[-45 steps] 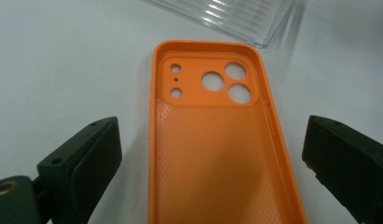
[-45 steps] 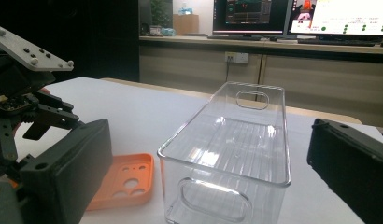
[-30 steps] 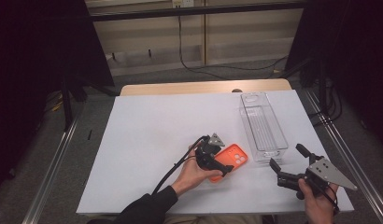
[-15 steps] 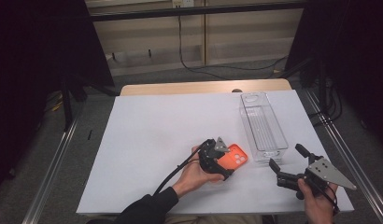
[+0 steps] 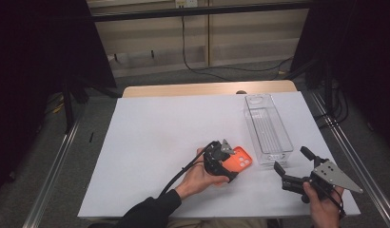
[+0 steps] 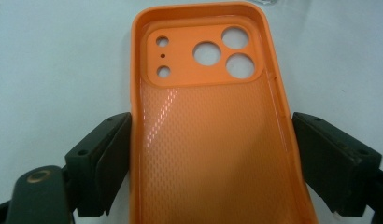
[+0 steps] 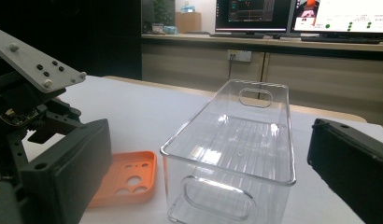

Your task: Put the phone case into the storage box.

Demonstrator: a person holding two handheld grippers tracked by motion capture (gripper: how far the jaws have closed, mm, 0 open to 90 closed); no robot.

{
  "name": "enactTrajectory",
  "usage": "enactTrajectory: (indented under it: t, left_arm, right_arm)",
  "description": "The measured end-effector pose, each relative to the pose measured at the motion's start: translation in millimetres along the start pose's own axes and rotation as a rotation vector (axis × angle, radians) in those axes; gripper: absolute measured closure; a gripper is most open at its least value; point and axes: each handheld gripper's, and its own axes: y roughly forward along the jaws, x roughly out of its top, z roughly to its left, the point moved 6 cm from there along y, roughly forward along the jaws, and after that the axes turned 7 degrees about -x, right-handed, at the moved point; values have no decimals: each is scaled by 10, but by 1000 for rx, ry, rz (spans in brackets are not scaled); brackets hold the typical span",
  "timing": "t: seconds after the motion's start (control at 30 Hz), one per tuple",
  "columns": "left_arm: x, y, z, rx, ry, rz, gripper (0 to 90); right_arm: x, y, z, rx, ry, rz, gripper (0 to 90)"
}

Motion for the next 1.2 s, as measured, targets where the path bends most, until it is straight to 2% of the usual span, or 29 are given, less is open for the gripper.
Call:
enactTrajectory:
  t: [0.2, 0.3, 0.57, 0.6, 0.67, 0.73, 1.0, 1.2]
  left_arm:
    - [13, -2, -6, 7, -33, -7, 160]
    - [6, -13, -1, 6, -12, 6, 160]
    - [-5, -47, 10, -9, -24, -10, 160]
    - [-2, -50, 9, -6, -34, -20, 160]
    - [1, -77, 22, -5, -25, -23, 160]
    - [17, -96, 20, -1, -38, -48, 160]
    - [-4, -181, 58, 24, -17, -69, 160]
    - [-24, -247, 89, 39, -23, -95, 160]
  right_arm:
    - [4, -3, 4, 1, 2, -3, 0]
    - [4, -4, 1, 1, 1, -2, 0]
    - [4, -5, 1, 0, 1, -2, 0]
    - [4, -5, 0, 0, 0, -2, 0]
    - [3, -5, 1, 0, 0, -1, 0]
    - [3, -5, 3, 1, 2, -1, 0]
    - [2, -5, 2, 0, 1, -1, 0]
    - [2, -7, 4, 0, 2, 0, 0]
